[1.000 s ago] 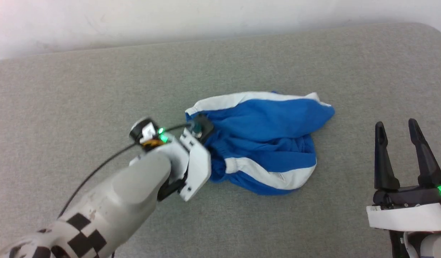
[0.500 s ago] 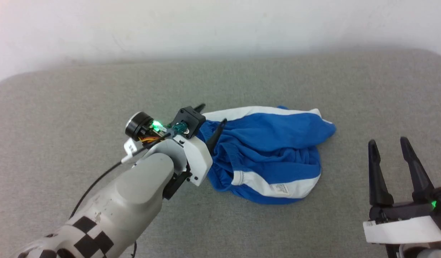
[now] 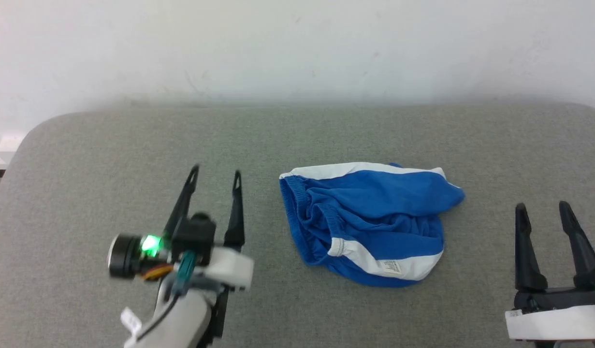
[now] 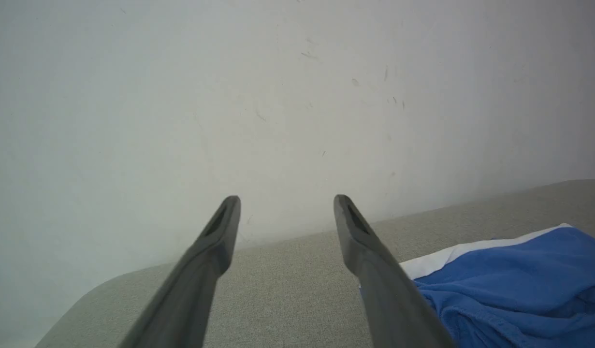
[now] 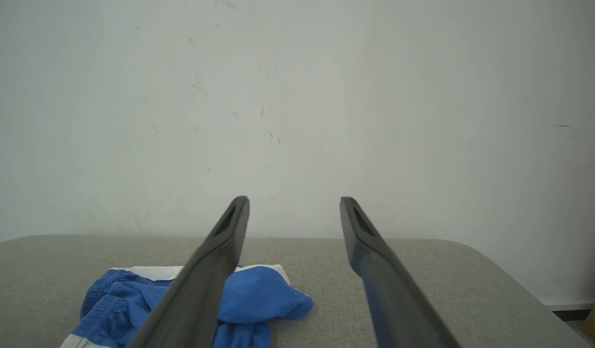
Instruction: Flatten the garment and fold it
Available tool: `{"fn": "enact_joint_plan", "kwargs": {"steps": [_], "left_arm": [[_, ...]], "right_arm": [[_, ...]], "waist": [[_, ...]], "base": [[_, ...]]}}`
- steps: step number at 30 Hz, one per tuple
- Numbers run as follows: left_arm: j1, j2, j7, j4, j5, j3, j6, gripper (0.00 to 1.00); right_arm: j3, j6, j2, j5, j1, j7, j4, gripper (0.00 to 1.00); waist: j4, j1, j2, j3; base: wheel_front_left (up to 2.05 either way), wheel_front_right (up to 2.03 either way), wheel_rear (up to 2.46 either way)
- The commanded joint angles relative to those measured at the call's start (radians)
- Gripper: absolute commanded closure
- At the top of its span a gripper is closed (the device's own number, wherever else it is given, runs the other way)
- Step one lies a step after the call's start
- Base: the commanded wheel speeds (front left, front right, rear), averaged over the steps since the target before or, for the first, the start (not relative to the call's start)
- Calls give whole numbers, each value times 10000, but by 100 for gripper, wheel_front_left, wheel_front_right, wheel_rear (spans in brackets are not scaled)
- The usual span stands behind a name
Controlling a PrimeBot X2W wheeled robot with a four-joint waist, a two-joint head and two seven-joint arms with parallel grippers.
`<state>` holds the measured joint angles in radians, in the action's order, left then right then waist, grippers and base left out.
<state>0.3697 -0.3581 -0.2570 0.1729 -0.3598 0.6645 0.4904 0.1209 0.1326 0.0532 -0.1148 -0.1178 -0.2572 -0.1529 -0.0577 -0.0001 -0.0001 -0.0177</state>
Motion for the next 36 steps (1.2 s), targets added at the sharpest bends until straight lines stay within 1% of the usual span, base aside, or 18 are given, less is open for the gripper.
{"fn": "enact_joint_plan", "kwargs": {"steps": [1,5,7,10,13,19,22,26,28,30,33,36], "left_arm": [[-424,78,-45,-232,306,-329,128,0],[-1562,364,-46,-735,1018,-1351,250,0],[-2059,545,-46,-754,1152,-1715,91,0],[-2457,826,-46,-732,1265,-2030,-527,0],[-2274,1020,-46,-810,1479,-2134,-1403,0],[-955,1256,-31,335,1430,-1414,-3630,0],[-106,1285,523,960,1554,-858,-4433,0],[683,1513,1705,1321,1411,-201,-5403,0],[927,1597,2400,1441,1296,134,-5719,0],[1101,1621,3089,1516,1144,458,-5924,0],[1234,1555,4096,1641,748,925,-6105,0],[1363,1330,4972,1861,408,1485,-6180,0]], "right_arm": [[30,-19,-30,-43,-131,-46,-6,0],[123,-19,-30,-185,-170,-46,103,0],[149,-19,-30,-242,-218,-46,155,0],[155,-19,-30,-285,-275,-46,180,0],[184,-19,-30,-308,-258,-46,183,0],[67,-19,-30,-299,-167,-46,186,0],[-48,-19,-30,-295,-132,-46,149,0],[-17,-19,-30,-320,-122,-46,97,0],[-2,-19,-30,-331,-106,-46,87,0],[-8,-19,-30,-332,-60,-46,77,0],[-69,-19,-30,-318,80,-46,44,0],[-89,-19,-30,-286,204,-46,21,0]], "waist": [[-47,1,1,20],[-63,1,1,83],[-55,1,1,127],[-44,1,1,151],[-67,1,1,108],[-21,1,1,34],[84,1,1,-46],[182,1,1,-184],[232,1,1,-265],[301,1,1,-370],[454,1,1,-603],[609,1,1,-841]], "base": [[0,0,0],[0,0,0],[0,0,0],[0,0,0],[0,0,0],[0,0,0],[0,0,0],[0,0,0],[0,0,0],[0,0,0],[0,0,0],[0,0,0]]}}
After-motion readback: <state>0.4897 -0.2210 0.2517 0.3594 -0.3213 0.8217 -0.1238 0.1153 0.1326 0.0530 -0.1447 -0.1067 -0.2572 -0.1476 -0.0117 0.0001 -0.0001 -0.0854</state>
